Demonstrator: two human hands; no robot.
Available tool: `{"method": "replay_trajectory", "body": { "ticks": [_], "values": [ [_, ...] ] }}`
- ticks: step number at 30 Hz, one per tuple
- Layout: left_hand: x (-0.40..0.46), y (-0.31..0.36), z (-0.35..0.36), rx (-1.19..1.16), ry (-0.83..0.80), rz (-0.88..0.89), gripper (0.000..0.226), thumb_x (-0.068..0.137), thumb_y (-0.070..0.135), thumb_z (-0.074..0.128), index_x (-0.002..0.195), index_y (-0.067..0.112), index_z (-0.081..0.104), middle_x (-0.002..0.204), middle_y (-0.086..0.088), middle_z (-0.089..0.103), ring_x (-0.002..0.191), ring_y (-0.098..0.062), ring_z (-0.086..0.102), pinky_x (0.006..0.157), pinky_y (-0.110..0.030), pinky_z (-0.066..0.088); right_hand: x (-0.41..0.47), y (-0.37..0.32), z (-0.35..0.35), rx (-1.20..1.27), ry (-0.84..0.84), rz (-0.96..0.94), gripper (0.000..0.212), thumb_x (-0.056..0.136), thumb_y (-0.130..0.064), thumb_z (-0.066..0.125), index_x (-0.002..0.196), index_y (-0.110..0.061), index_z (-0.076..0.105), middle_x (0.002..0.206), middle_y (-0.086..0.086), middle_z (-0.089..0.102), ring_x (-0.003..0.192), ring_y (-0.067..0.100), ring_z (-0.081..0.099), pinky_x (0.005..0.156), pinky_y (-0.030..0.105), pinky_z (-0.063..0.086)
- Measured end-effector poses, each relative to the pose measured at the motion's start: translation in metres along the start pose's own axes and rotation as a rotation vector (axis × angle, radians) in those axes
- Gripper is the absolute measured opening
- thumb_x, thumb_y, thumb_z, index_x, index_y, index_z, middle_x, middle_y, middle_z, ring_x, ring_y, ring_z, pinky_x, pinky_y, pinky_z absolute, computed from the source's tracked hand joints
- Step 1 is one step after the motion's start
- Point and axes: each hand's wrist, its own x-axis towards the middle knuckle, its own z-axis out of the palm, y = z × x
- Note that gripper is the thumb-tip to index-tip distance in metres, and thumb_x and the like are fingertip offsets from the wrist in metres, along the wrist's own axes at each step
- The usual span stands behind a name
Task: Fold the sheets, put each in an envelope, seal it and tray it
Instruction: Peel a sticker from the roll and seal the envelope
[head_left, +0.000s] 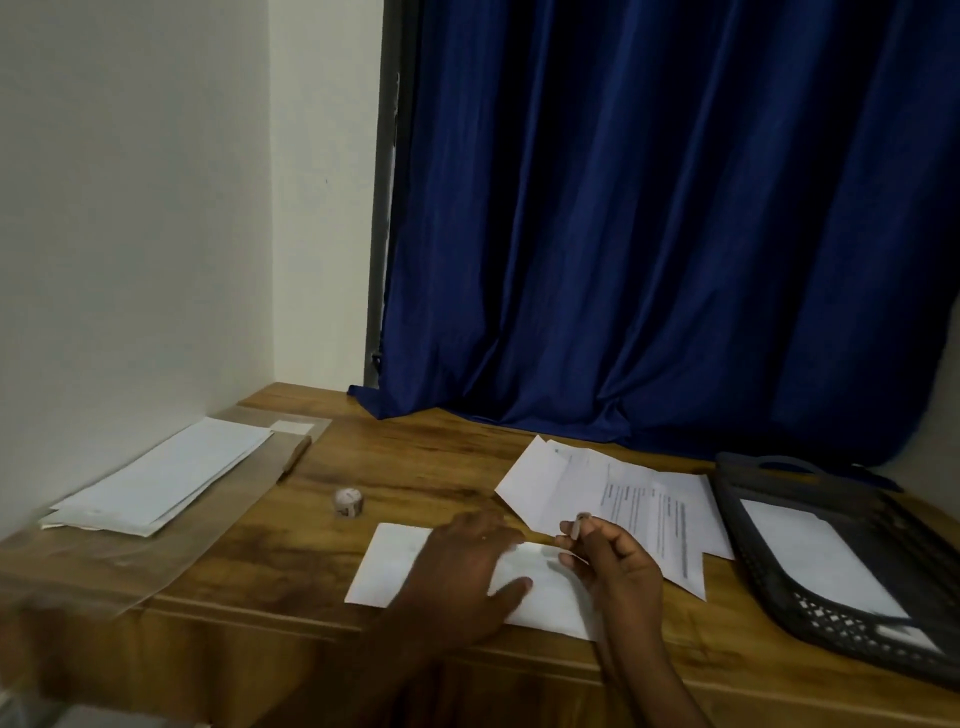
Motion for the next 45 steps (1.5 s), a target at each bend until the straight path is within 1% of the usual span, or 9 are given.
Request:
{"method": "replay_trajectory", "body": {
  "ticks": [3, 6, 10, 13, 16, 19, 27, 33, 45],
  "values": [
    [0.007, 0.015, 0.018, 0.027, -0.100, -0.038, 0.061, 0.095, 0.067, 0.039, 0.149, 0.039, 0.038, 0.160, 0.015, 0.032, 0.146, -0.011, 0.027, 0.124, -0.041, 0.019, 0.015, -0.018, -0.008, -0.018, -0.030, 0.027, 0.018, 0.089, -0.026, 0.069, 0.100, -0.012, 0.075, 0.096, 0.004, 0.079, 0.088, 0.025, 0.076, 0.080, 0.039, 0.060],
    [0.004, 0.015, 0.027, 0.059, -0.160, -0.062, 0.061, 0.096, 0.068, 0.035, 0.151, 0.040, 0.035, 0.162, 0.015, 0.029, 0.149, -0.012, 0.025, 0.126, -0.044, 0.012, 0.037, -0.039, -0.027, -0.354, -0.183, -0.057, 0.014, 0.092, -0.030, 0.069, 0.097, -0.019, 0.077, 0.091, -0.007, 0.079, 0.085, 0.014, 0.075, 0.069, 0.021, 0.059],
    [0.002, 0.015, 0.029, 0.091, -0.153, -0.022, 0.059, 0.098, 0.066, 0.034, 0.151, 0.039, 0.036, 0.163, 0.013, 0.028, 0.149, -0.012, 0.024, 0.124, -0.041, 0.011, 0.069, -0.053, -0.043, -0.812, -0.476, -0.073, 0.010, 0.093, -0.025, 0.071, 0.088, -0.023, 0.080, 0.088, -0.014, 0.077, 0.085, 0.011, 0.074, 0.083, 0.028, 0.061],
    [0.002, 0.016, 0.029, 0.091, -0.154, -0.021, 0.059, 0.097, 0.067, 0.034, 0.150, 0.039, 0.036, 0.162, 0.014, 0.029, 0.148, -0.012, 0.025, 0.123, -0.040, 0.012, 0.079, -0.054, -0.035, -0.967, -0.628, -0.070, 0.009, 0.090, -0.030, 0.074, 0.088, -0.024, 0.080, 0.090, -0.014, 0.077, 0.088, 0.007, 0.072, 0.088, 0.027, 0.059],
    [0.001, 0.016, 0.029, 0.063, -0.130, -0.031, 0.060, 0.096, 0.068, 0.036, 0.147, 0.038, 0.039, 0.159, 0.014, 0.034, 0.144, -0.009, 0.030, 0.123, -0.038, 0.017, 0.082, -0.046, -0.019, -1.062, -0.697, -0.057, 0.009, 0.089, -0.032, 0.076, 0.086, -0.025, 0.080, 0.086, -0.016, 0.076, 0.087, 0.005, 0.070, 0.080, 0.019, 0.056],
    [0.001, 0.017, 0.028, 0.042, -0.113, -0.053, 0.063, 0.094, 0.069, 0.038, 0.149, 0.037, 0.036, 0.158, 0.014, 0.036, 0.143, -0.009, 0.033, 0.124, -0.037, 0.021, 0.088, -0.033, -0.007, -1.178, -0.709, -0.057, 0.012, 0.087, -0.035, 0.077, 0.086, -0.023, 0.079, 0.085, -0.013, 0.075, 0.085, 0.009, 0.069, 0.080, 0.021, 0.055],
    [0.003, 0.014, 0.030, 0.074, -0.128, -0.020, 0.064, 0.095, 0.068, 0.036, 0.153, 0.042, 0.027, 0.160, 0.013, 0.033, 0.146, -0.012, 0.030, 0.123, -0.041, 0.018, 0.093, -0.019, -0.001, -1.232, -0.732, -0.020, 0.010, 0.087, -0.031, 0.077, 0.086, -0.022, 0.082, 0.084, -0.007, 0.076, 0.084, 0.015, 0.069, 0.084, 0.027, 0.057],
    [0.004, 0.011, 0.032, 0.093, -0.153, 0.001, 0.060, 0.095, 0.069, 0.031, 0.152, 0.051, 0.025, 0.161, 0.012, 0.032, 0.147, -0.013, 0.027, 0.124, -0.044, 0.015, 0.092, -0.018, -0.004, -1.189, -0.748, -0.026, 0.008, 0.088, -0.030, 0.076, 0.083, -0.028, 0.082, 0.084, -0.012, 0.076, 0.086, 0.012, 0.070, 0.082, 0.022, 0.056],
    [0.003, 0.014, 0.027, 0.102, -0.180, 0.020, 0.056, 0.097, 0.065, 0.033, 0.151, 0.050, 0.033, 0.162, 0.008, 0.030, 0.148, -0.014, 0.024, 0.123, -0.045, 0.013, 0.092, 0.001, -0.005, -1.159, -0.671, -0.019, 0.020, 0.076, -0.046, 0.084, 0.079, -0.027, 0.079, 0.088, -0.012, 0.074, 0.086, 0.011, 0.069, 0.083, 0.029, 0.059]
  ]
}}
